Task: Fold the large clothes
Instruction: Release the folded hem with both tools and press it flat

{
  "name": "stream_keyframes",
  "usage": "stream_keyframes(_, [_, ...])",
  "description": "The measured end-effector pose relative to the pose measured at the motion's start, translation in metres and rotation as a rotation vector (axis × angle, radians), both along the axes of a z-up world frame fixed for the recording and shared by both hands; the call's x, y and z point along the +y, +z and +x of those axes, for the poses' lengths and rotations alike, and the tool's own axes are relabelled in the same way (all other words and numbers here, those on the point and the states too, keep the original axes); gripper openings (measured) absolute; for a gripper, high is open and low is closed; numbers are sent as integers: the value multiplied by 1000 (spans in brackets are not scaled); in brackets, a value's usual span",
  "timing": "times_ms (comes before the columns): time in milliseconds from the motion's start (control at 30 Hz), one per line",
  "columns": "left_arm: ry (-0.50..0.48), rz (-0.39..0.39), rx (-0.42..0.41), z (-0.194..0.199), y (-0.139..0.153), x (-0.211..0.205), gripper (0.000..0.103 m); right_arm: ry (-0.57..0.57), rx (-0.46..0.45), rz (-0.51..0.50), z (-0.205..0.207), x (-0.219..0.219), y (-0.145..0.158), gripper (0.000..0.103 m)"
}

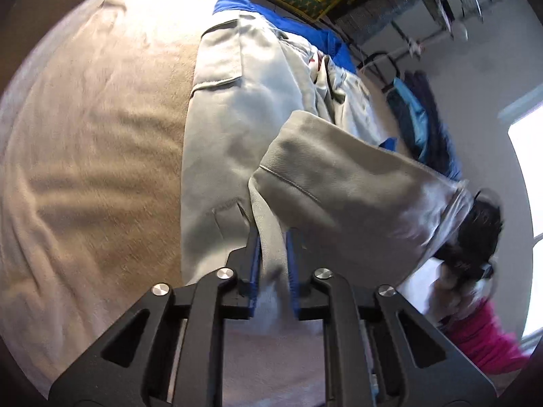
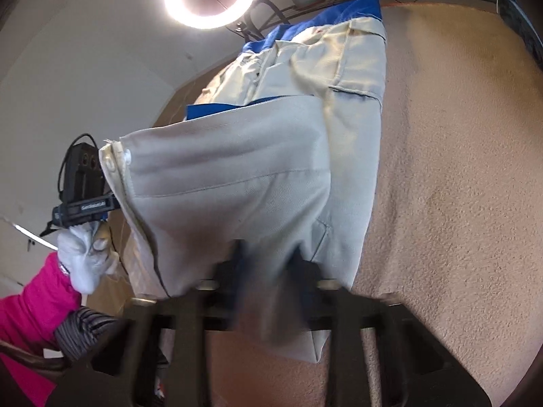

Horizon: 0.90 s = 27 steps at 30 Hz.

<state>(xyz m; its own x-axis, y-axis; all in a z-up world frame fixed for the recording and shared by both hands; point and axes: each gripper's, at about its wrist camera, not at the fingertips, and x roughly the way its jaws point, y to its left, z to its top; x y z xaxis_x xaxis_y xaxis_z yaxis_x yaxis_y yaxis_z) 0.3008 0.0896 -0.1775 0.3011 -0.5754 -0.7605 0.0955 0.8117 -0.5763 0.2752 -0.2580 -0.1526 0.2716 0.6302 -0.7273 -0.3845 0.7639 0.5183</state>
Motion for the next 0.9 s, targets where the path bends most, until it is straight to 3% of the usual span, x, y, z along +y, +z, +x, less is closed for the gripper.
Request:
stream_keyframes(200, [154,-37,51,-17,-3,27,9,-120,46,175,-14,-31,18,2])
stream_keyframes(333, [184,-40,105,-12,-21,31,9,-130,50,52,-2,-25,4,2])
stream_keyframes(533, [136,112,-3,-16,-1,15,13,-116,23,-66,4,-13,5,3])
stream_keyframes(600, [144,150,-51,-20,10,15,13,-139,4,-108,1,-16,12,13])
stream_keyframes(767, [82,179,-202,-25,39,-3,13,-153,-181,-115,-14,-18,45,13])
stream_keyframes(900, [36,205,-196,-8,31,-29,13,-81,-260,-117,-10,9,49,14])
